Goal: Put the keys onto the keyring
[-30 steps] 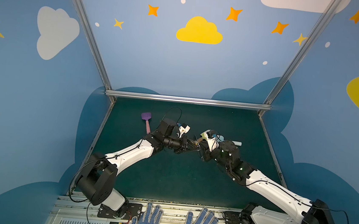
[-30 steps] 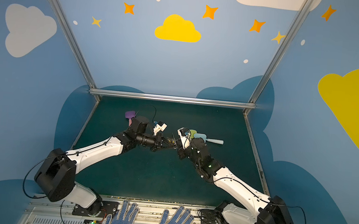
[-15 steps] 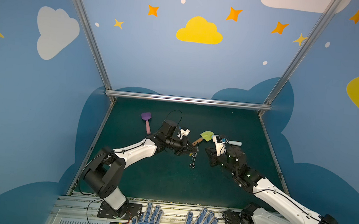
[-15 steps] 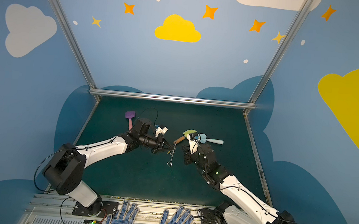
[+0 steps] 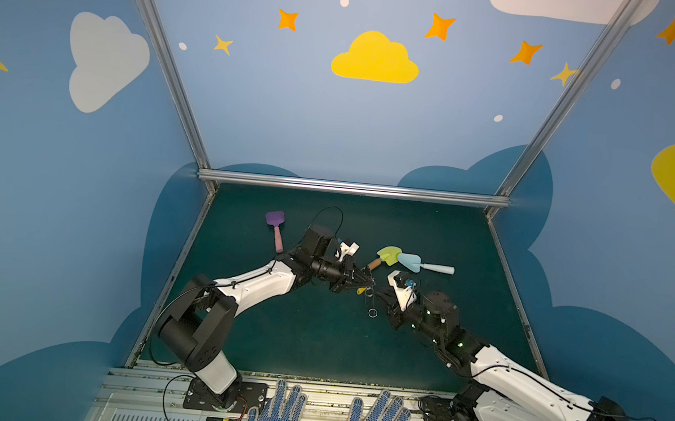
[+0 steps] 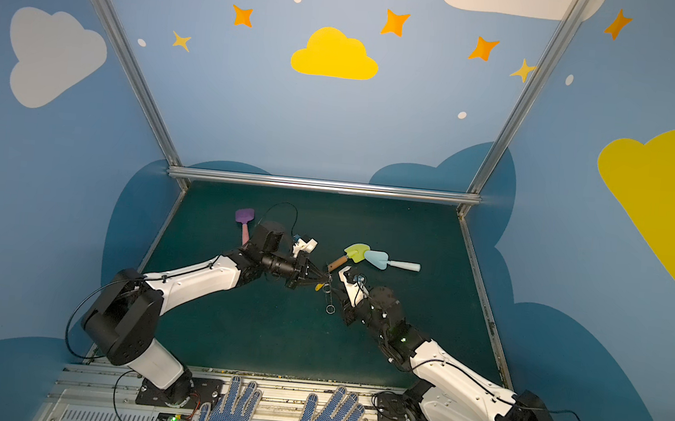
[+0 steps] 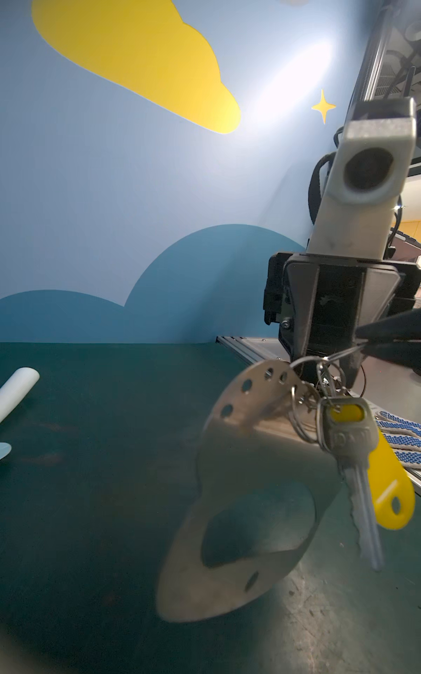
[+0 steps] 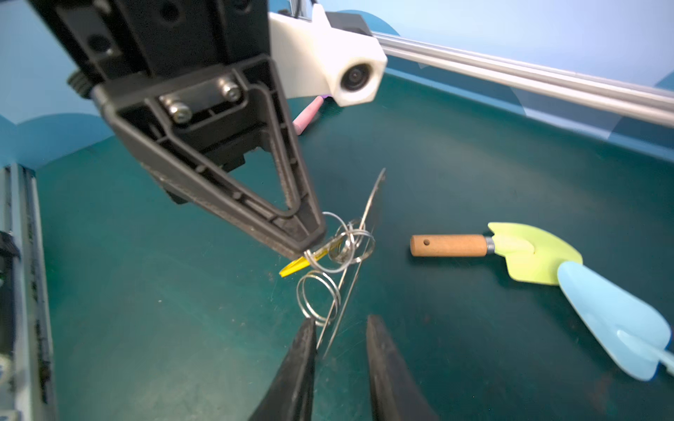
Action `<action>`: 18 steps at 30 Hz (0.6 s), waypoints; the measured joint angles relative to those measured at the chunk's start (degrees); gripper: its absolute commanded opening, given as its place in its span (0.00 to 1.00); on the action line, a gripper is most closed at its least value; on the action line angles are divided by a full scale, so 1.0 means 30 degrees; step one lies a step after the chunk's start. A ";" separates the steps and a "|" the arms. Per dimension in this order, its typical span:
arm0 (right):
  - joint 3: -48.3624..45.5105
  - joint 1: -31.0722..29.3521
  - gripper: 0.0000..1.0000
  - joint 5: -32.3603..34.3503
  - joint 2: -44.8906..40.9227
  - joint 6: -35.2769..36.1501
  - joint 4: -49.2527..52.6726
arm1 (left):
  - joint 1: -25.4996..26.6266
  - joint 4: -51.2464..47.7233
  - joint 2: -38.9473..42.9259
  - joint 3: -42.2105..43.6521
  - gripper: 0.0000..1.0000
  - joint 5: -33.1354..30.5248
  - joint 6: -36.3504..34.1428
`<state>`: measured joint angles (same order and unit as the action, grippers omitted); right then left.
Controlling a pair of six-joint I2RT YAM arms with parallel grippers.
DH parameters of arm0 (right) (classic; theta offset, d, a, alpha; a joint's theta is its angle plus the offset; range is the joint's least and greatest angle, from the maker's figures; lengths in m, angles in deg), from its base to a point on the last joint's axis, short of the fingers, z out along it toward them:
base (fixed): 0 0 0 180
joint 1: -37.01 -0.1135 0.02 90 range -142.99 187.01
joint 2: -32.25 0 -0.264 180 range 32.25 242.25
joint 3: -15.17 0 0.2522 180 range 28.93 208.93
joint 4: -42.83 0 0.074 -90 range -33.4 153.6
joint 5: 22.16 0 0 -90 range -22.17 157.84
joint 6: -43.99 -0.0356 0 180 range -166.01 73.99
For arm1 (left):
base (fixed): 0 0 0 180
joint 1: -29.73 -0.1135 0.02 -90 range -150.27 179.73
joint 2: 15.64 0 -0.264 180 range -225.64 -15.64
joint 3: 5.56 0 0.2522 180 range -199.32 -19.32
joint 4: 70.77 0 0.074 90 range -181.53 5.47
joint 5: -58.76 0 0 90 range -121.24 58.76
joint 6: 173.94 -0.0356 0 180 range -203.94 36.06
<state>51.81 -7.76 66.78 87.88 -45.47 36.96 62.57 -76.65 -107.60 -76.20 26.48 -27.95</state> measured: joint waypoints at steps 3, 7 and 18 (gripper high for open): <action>0.0000 -0.0211 0.28 0.0306 0.0386 0.0998 -0.1370 | 0.0000 0.0000 0.0000 0.0000 0.04 0.0066 0.0000; 0.0022 -0.0634 0.27 0.0787 0.0823 0.2025 -0.2251 | -0.0058 0.0015 0.0000 0.0000 0.04 0.0109 0.0007; 0.0240 -0.1749 0.26 0.2259 0.1632 0.3942 -0.2652 | -0.0058 0.0015 0.0000 0.0000 0.04 0.0335 0.0036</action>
<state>52.53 -13.01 73.55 92.78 -33.65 29.00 62.40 -76.61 -107.60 -76.20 27.48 -27.84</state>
